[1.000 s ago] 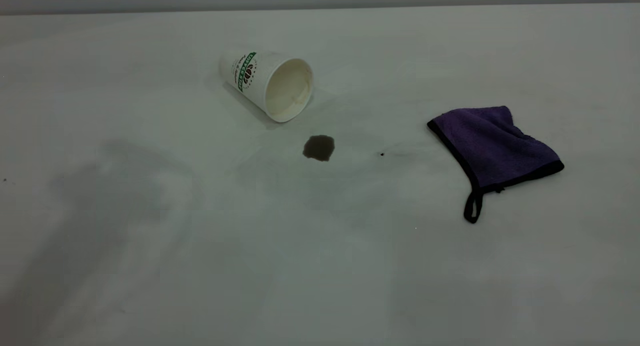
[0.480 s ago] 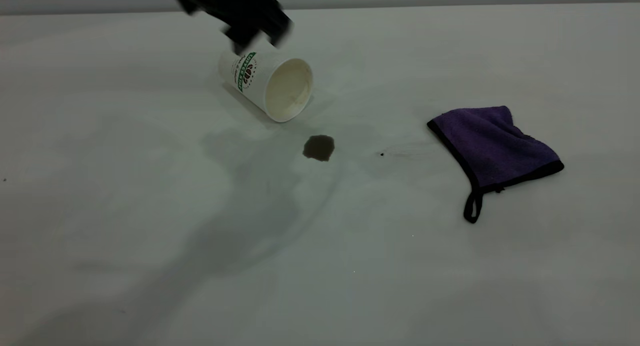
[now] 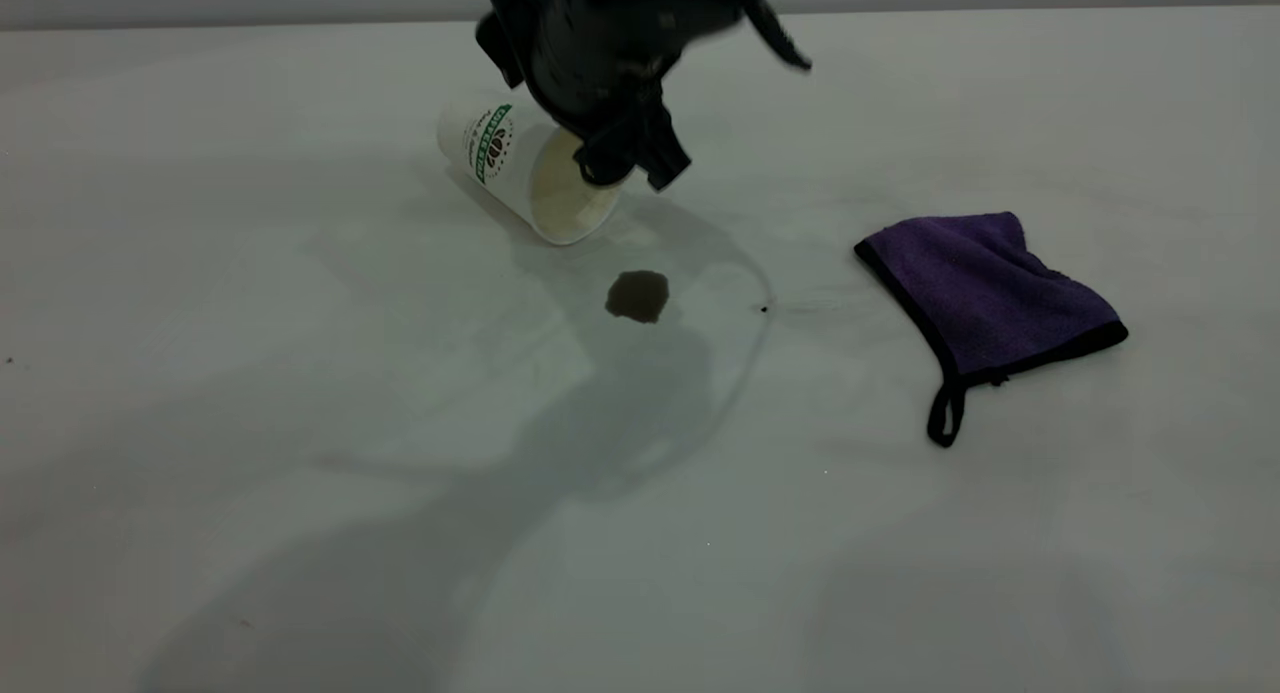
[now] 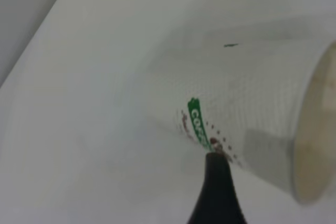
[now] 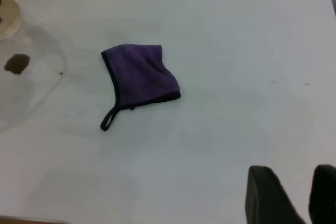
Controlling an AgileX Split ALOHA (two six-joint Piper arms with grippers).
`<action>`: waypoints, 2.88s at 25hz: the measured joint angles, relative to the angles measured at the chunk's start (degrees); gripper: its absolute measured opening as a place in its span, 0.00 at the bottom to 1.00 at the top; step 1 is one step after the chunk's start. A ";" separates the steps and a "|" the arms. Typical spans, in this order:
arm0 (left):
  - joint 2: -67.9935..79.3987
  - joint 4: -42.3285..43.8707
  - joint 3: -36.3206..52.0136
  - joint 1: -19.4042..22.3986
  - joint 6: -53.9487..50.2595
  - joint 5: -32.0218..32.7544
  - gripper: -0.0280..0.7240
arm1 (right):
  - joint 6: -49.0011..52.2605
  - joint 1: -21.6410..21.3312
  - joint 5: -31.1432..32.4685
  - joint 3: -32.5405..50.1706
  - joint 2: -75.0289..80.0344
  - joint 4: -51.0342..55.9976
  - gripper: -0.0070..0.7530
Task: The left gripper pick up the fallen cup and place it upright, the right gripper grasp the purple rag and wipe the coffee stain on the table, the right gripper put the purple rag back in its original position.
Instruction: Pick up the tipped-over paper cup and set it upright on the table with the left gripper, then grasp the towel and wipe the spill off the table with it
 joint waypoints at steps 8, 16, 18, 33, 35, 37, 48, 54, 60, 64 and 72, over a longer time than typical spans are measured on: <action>6.99 12.71 -3.13 0.70 -3.99 3.52 0.79 | 0.00 0.00 0.00 0.00 0.00 0.00 0.32; 5.46 16.00 -3.37 2.19 -2.32 5.36 0.09 | 0.00 0.00 0.00 0.00 0.00 0.00 0.32; 2.31 12.91 -3.37 2.49 0.47 5.36 0.06 | 0.00 0.00 0.00 0.00 0.00 0.00 0.32; -16.04 -60.90 -3.37 27.13 51.01 0.99 0.06 | 0.00 0.00 0.00 0.00 0.00 0.00 0.32; -14.33 -68.47 -3.37 29.31 56.26 -0.41 0.06 | 0.00 0.00 0.00 0.00 0.00 0.00 0.32; -12.31 -73.18 -3.37 30.70 60.11 -1.51 0.06 | 0.00 0.00 0.00 0.00 0.00 0.00 0.32; -5.63 -78.20 -3.37 31.91 64.25 -4.60 0.23 | 0.00 0.00 0.00 0.00 0.00 0.00 0.32; -8.47 -77.96 -3.37 31.91 67.83 -1.90 0.76 | 0.00 0.00 0.00 0.00 0.00 0.00 0.32; -23.06 -75.18 -6.55 32.42 68.10 10.46 0.97 | 0.00 0.00 0.00 0.00 0.00 0.00 0.32; -35.34 -71.99 -8.46 33.48 67.43 21.35 0.93 | 0.00 0.00 0.00 0.00 0.00 0.00 0.32; -54.75 -68.72 -6.32 35.72 60.47 26.54 0.71 | 0.00 0.00 0.00 0.00 0.00 0.00 0.32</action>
